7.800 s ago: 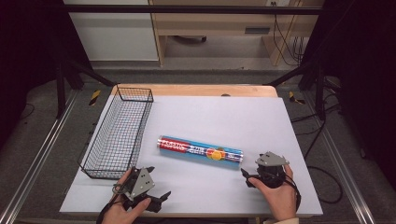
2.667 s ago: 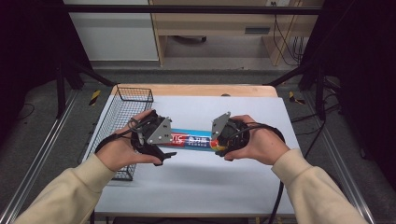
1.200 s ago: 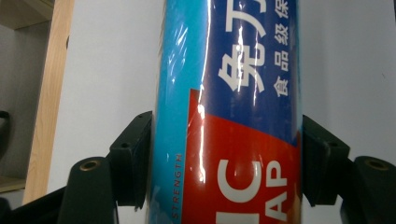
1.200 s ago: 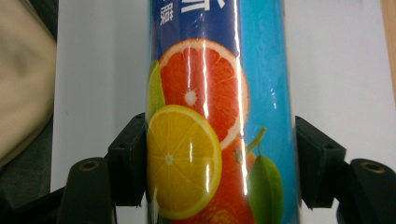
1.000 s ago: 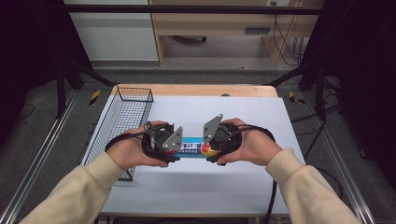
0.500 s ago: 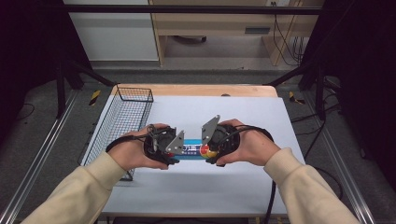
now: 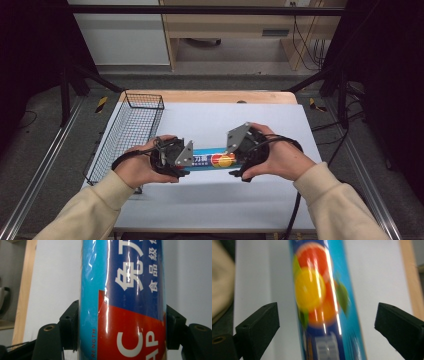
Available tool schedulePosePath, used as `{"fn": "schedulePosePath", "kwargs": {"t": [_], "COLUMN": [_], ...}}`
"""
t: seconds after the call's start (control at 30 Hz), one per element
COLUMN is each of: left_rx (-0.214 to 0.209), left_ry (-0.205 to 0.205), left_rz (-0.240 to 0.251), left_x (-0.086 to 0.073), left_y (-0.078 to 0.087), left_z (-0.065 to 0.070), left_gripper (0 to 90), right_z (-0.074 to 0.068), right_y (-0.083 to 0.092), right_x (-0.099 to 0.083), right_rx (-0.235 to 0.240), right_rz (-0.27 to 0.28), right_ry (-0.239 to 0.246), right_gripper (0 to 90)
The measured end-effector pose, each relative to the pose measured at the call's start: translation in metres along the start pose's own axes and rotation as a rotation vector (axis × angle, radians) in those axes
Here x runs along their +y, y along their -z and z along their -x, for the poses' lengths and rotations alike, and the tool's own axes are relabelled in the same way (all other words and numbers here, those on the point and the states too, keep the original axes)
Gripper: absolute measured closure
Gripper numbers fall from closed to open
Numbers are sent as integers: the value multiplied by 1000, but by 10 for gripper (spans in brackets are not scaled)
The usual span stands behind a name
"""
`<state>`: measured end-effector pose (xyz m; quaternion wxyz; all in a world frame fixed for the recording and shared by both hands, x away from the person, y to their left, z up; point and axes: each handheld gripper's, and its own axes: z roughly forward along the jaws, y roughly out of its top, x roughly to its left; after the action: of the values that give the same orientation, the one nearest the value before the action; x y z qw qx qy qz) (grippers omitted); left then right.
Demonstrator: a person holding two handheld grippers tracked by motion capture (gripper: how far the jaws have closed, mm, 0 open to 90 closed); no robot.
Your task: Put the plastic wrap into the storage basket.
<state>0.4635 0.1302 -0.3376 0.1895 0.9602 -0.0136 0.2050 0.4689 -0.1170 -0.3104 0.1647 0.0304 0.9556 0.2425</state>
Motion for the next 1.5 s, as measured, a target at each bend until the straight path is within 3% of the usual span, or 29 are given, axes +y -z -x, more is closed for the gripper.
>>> {"fn": "schedulePosePath", "kwargs": {"t": [0.1, 0.2, 0.3, 0.47, 0.6, 0.73, 0.83, 0.97, 1.03, 1.07, 1.13, 1.2, 1.3, 1.5], "left_rx": [14, 39, 67, 102, 120, 138, 153, 173, 184, 185, 192, 203, 218, 256], "left_ry": [49, 110, 162, 221, 247, 270, 306, 355, 379, 390, 413, 435, 480, 582], "left_rz": [4, 13, 17, 33, 24, 8, -4, -11, -10, -10, -3, 8, 6, -50], "left_x": [-12, -24, -32, -38, -40, -43, -46, -52, -56, -58, -61, -64, -66, -64], "left_y": [4, 10, 19, 35, 46, 56, 63, 71, 75, 78, 82, 85, 90, 100], "left_z": [-3, -7, -11, -16, -17, -17, -16, -14, -14, -14, -14, -14, -13, -10], "left_gripper": [321, 321, 321, 321, 321, 321, 321, 321, 321, 321, 321, 321, 321, 321], "right_z": [-1, -9, -20, -27, -21, -17, -17, -17, -17, -17, -15, -16, -20, -28], "right_y": [18, 32, 35, 21, 10, -1, -12, -25, -33, -37, -44, -50, -56, -49], "right_x": [-22, -43, -62, -84, -93, -98, -102, -112, -118, -120, -124, -129, -135, -141], "right_rx": [-111, -224, -301, -409, -441, -472, -505, -605, -675, -686, -691, -729, -755, -824], "right_rz": [42, 120, 133, 147, 149, 100, 52, 87, 84, 83, 51, 36, 6, 30], "right_ry": [-99, -206, -265, -349, -424, -506, -598, -717, -769, -798, -831, -858, -857, -886], "right_gripper": [65, 78, 91, 108, 102, 90, 96, 108, 108, 107, 95, 105, 100, 102]}}
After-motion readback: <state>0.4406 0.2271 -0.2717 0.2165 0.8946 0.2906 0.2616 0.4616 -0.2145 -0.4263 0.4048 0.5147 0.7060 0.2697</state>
